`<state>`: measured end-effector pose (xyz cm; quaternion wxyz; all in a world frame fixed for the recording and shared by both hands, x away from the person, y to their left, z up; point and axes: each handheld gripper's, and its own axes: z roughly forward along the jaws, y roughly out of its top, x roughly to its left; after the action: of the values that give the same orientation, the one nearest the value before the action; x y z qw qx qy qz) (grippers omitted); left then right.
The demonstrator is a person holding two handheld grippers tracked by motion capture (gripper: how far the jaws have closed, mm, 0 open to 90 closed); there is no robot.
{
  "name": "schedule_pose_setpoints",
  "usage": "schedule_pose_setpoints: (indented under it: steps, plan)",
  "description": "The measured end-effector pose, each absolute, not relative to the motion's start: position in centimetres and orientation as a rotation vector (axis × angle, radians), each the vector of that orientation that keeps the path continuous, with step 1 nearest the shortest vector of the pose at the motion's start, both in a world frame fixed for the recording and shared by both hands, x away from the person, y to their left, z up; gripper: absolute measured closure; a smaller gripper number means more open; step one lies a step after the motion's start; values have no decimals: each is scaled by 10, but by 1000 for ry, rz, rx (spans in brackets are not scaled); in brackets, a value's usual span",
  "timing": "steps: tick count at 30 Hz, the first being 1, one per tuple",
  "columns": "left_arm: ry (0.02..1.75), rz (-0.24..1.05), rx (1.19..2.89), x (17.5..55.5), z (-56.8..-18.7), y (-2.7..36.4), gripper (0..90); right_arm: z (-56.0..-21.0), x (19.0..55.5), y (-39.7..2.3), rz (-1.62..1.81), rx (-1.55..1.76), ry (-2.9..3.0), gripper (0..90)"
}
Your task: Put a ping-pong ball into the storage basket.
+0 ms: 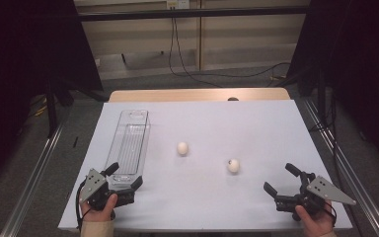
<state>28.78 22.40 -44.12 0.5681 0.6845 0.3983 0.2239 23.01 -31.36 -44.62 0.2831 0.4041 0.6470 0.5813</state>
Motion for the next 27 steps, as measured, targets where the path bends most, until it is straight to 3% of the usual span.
schedule_pose_setpoints:
  steps: [27]
  plan:
    - [902, 458, 1625, 293, -439, 204, 18, -445, 229, -313, 1570, 1080, 1738, 1]
